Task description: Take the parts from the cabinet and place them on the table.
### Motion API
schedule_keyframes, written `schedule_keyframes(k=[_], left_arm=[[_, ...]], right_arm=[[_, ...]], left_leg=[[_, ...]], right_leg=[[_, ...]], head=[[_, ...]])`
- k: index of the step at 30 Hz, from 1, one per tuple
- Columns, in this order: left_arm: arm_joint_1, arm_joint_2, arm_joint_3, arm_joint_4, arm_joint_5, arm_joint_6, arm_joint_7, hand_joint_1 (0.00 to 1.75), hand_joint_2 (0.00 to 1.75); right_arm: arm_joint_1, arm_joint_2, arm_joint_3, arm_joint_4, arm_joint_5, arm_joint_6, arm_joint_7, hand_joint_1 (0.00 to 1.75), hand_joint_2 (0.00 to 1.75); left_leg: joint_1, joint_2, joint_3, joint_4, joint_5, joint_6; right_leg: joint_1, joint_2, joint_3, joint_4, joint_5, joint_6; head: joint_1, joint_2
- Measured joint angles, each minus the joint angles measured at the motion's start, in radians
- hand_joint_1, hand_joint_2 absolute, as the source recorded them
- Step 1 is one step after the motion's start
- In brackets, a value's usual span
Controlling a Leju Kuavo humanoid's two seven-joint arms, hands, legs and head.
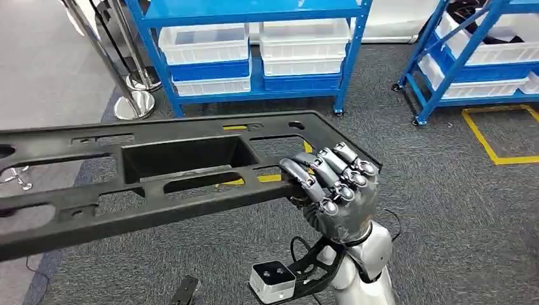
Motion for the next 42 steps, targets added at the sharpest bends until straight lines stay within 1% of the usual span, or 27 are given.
schedule_keyframes(k=[1, 2, 4, 5, 6, 8, 10, 12, 15, 16, 17, 18, 20, 21, 22, 23, 25, 26, 27, 31, 33, 35, 36, 38, 40, 41, 42], left_arm=[[0.002, 0.0, 0.0, 0.0, -0.001, 0.0, 0.0, 0.0, 1.75], [0.004, 0.0, -0.001, 0.0, -0.001, 0.0, 0.0, 0.0, 1.75], [0.004, 0.0, -0.002, 0.0, -0.002, 0.0, 0.0, 0.0, 1.75], [0.004, 0.0, -0.002, 0.0, -0.001, 0.0, 0.0, 0.0, 1.75], [0.004, 0.0, -0.002, 0.0, -0.001, 0.001, 0.0, 0.0, 1.75], [0.003, 0.0, -0.002, 0.0, -0.001, 0.0, -0.002, 0.0, 1.75], [0.0, 0.0, -0.002, 0.0, -0.001, 0.0, -0.003, 0.0, 1.75], [-0.007, 0.0, -0.002, 0.0, -0.001, 0.0, -0.004, 0.0, 1.75], [-0.005, 0.0, -0.003, 0.0, -0.002, -0.003, -0.006, 0.0, 1.75], [-0.003, -0.001, -0.004, 0.0, -0.003, -0.005, -0.006, 0.0, 1.75], [-0.003, -0.002, -0.005, 0.0, -0.008, -0.005, -0.004, 0.0, 1.75], [-0.005, -0.003, -0.007, 0.0, -0.009, -0.006, -0.003, 0.0, 1.75], [-0.004, -0.004, -0.009, 0.0, -0.009, -0.007, -0.003, 0.0, 1.75], [-0.004, -0.004, -0.011, 0.0, -0.009, -0.007, -0.003, 0.0, 1.75], [-0.004, -0.004, -0.012, 0.0, -0.008, -0.007, -0.003, 0.0, 1.75], [-0.005, -0.004, -0.012, 0.0, -0.007, -0.007, -0.005, 0.0, 1.75], [-0.008, -0.004, -0.012, 0.0, -0.004, -0.004, -0.006, 0.0, 1.75], [-0.01, -0.003, -0.012, 0.0, -0.002, -0.003, -0.006, 0.0, 1.75], [-0.012, -0.002, -0.012, 0.0, -0.002, -0.001, -0.007, 0.0, 1.75], [-0.012, 0.003, -0.012, 0.0, -0.003, -0.001, -0.006, 0.0, 1.75], [-0.011, 0.004, -0.011, 0.0, -0.013, -0.005, -0.015, 0.0, 1.75], [-0.012, 0.004, -0.01, 0.0, -0.019, -0.008, -0.024, 0.0, 1.75], [-0.012, 0.004, -0.009, 0.0, -0.016, -0.007, -0.029, 0.0, 1.75], [-0.011, 0.004, -0.009, 0.0, -0.007, 0.0, -0.032, 0.0, 1.75], [-0.013, 0.005, -0.011, 0.0, 0.0, 0.002, -0.036, 0.0, 1.75], [-0.015, 0.006, -0.012, 0.0, -0.001, 0.002, -0.039, 0.0, 1.75], [-0.018, 0.009, -0.013, 0.0, -0.002, 0.002, -0.04, 0.0, 1.75]], right_arm=[[0.0, 0.0, 0.0, 0.002, 0.0, 0.0, 0.0, 1.75, 1.75], [0.0, 0.0, 0.0, 0.003, 0.0, 0.0, 0.0, 1.75, 1.75], [0.001, 0.0, 0.0, 0.005, 0.0, 0.0, 0.0, 1.75, 1.75], [0.001, 0.0, 0.0, 0.005, 0.0, 0.0, 0.0, 1.75, 1.75], [0.001, 0.0, 0.0, 0.007, 0.0, 0.0, 0.0, 1.75, 1.75], [0.001, 0.0, 0.0, 0.013, 0.0, 0.0, 0.0, 1.75, 1.75], [0.001, 0.0, 0.0, 0.015, 0.0, 0.0, 0.0, 1.75, 1.75], [0.001, 0.001, 0.0, 0.015, 0.0, 0.0, 0.0, 1.75, 1.75], [0.002, 0.0, 0.0, 0.017, 0.001, 0.0, 0.0, 1.75, 1.75], [0.002, 0.0, 0.0, 0.017, 0.002, 0.0, 0.0, 1.75, 1.75], [0.003, 0.0, 0.0, 0.017, 0.002, 0.0, 0.0, 1.75, 1.75], [0.004, -0.001, 0.0, 0.016, 0.002, 0.0, 0.0, 1.75, 1.75], [0.005, -0.002, 0.0, 0.017, 0.002, 0.0, 0.0, 1.75, 1.75], [0.006, -0.002, 0.0, 0.017, 0.002, 0.0, 0.0, 1.75, 1.75], [0.007, -0.003, 0.0, 0.017, 0.001, 0.0, 0.0, 1.75, 1.75], [0.007, -0.003, 0.0, 0.017, 0.001, 0.0, 0.0, 1.75, 1.75], [0.006, -0.002, 0.0, 0.017, 0.003, 0.0, 0.0, 1.75, 1.75], [0.006, -0.002, 0.0, 0.016, 0.006, 0.0, 0.0, 1.75, 1.75], [0.006, 0.0, 0.0, 0.016, 0.009, 0.0, 0.0, 1.75, 1.75], [0.006, 0.0, 0.0, 0.013, 0.02, 0.0, 0.0, 1.75, 1.75], [0.006, 0.002, 0.0, 0.013, 0.016, 0.0, 0.0, 1.75, 1.75], [0.006, 0.002, 0.0, 0.013, 0.011, 0.0, 0.001, 1.75, 1.75], [0.006, 0.002, 0.0, 0.016, 0.003, 0.0, 0.001, 1.75, 1.75], [0.005, 0.002, 0.0, 0.027, -0.016, 0.0, 0.001, 1.75, 1.75], [0.005, 0.002, 0.0, 0.043, -0.032, 0.0, 0.0, 1.75, 1.75], [0.005, 0.002, 0.001, 0.048, -0.032, 0.0, 0.0, 1.75, 1.75], [0.005, 0.002, 0.002, 0.053, -0.029, 0.0, 0.0, 1.75, 1.75]], left_leg=[[0.007, -0.003, -0.006, 0.011, -0.015, -0.005], [0.006, -0.004, -0.02, 0.037, -0.063, -0.009], [0.007, -0.005, -0.053, 0.169, -0.184, -0.014], [0.007, -0.005, -0.065, 0.236, -0.224, -0.015], [0.006, -0.005, -0.066, 0.282, -0.233, -0.014], [0.005, -0.006, -0.018, 0.265, -0.179, -0.008], [0.003, -0.006, 0.097, 0.13, -0.13, 0.001], [-0.007, -0.007, 0.206, -0.033, -0.177, 0.012], [-0.013, -0.008, 0.189, -0.039, -0.157, 0.027], [-0.001, -0.006, 0.186, -0.056, -0.135, 0.035], [-0.003, 0.001, 0.179, -0.058, -0.121, 0.04], [-0.003, 0.001, 0.164, -0.058, -0.109, 0.049], [-0.006, 0.002, 0.131, -0.056, -0.085, 0.054], [-0.006, 0.003, 0.115, -0.053, -0.074, 0.053], [-0.006, 0.004, 0.099, -0.049, -0.065, 0.051], [-0.005, 0.004, 0.081, -0.044, -0.056, 0.049], [-0.004, 0.003, 0.049, -0.027, -0.043, 0.04], [-0.004, 0.002, 0.039, -0.015, -0.039, 0.036], [-0.009, 0.002, 0.025, -0.003, -0.037, 0.031], [-0.002, 0.0, 0.009, -0.003, -0.01, 0.003], [0.004, -0.005, -0.02, 0.055, -0.094, -0.009], [0.006, -0.005, -0.06, 0.195, -0.193, -0.015], [0.005, -0.005, -0.076, 0.264, -0.214, -0.017], [0.005, -0.005, -0.057, 0.288, -0.17, -0.015], [0.004, -0.005, 0.039, 0.164, -0.108, -0.007], [0.003, -0.006, 0.108, 0.068, -0.1, 0.001], [-0.004, -0.007, 0.154, -0.009, -0.132, 0.008]], right_leg=[[-0.004, -0.005, -0.009, -0.004, 0.012, -0.011], [-0.003, -0.004, -0.019, -0.005, 0.023, -0.017], [0.0, -0.005, -0.046, -0.004, 0.044, -0.026], [0.002, -0.005, -0.061, -0.004, 0.055, -0.027], [0.004, -0.005, -0.076, -0.002, 0.067, -0.028], [0.005, -0.005, -0.108, 0.001, 0.089, -0.027], [0.006, -0.004, -0.132, 0.004, 0.109, -0.023], [0.008, -0.005, -0.139, 0.006, 0.127, -0.012], [0.003, -0.009, -0.136, -0.016, 0.162, 0.008], [0.007, -0.007, -0.141, -0.015, 0.16, 0.013], [0.002, -0.004, -0.149, -0.001, 0.125, 0.016], [0.002, -0.003, -0.165, 0.047, 0.057, 0.019], [-0.001, -0.002, -0.2, 0.198, -0.056, 0.025], [-0.002, -0.002, -0.208, 0.256, -0.069, 0.029], [-0.003, -0.002, -0.202, 0.283, -0.054, 0.031], [-0.005, -0.002, -0.179, 0.273, -0.022, 0.032], [-0.01, -0.003, -0.069, 0.145, 0.029, 0.033], [-0.012, -0.004, 0.001, 0.061, 0.014, 0.03], [-0.004, -0.002, 0.036, -0.006, -0.013, 0.027], [-0.001, -0.002, 0.015, -0.016, 0.004, -0.006], [-0.002, -0.005, -0.006, -0.017, 0.022, -0.022], [0.001, -0.006, -0.03, -0.016, 0.038, -0.027], [0.002, -0.006, -0.044, -0.016, 0.048, -0.028], [0.004, -0.006, -0.066, -0.015, 0.065, -0.027], [0.004, -0.004, -0.081, -0.014, 0.08, -0.024], [0.004, -0.003, -0.084, -0.014, 0.086, -0.021], [0.006, -0.003, -0.089, -0.014, 0.092, -0.015]], head=[[0.0, 0.0], [-0.001, 0.0], [-0.001, 0.0], [-0.001, 0.0], [0.0, 0.0], [0.0, 0.0], [-0.001, 0.0], [0.0, 0.0], [0.0, 0.0], [0.0, 0.0], [0.0, 0.0], [0.002, 0.0], [0.001, 0.0], [0.001, 0.0], [0.001, 0.0], [0.001, 0.0], [0.001, 0.0], [0.001, 0.0], [0.001, 0.0], [0.001, 0.0], [0.0, 0.0], [0.0, 0.0], [0.0, 0.0], [0.0, 0.0], [0.0, 0.0], [0.0, 0.0], [0.0, 0.0]])
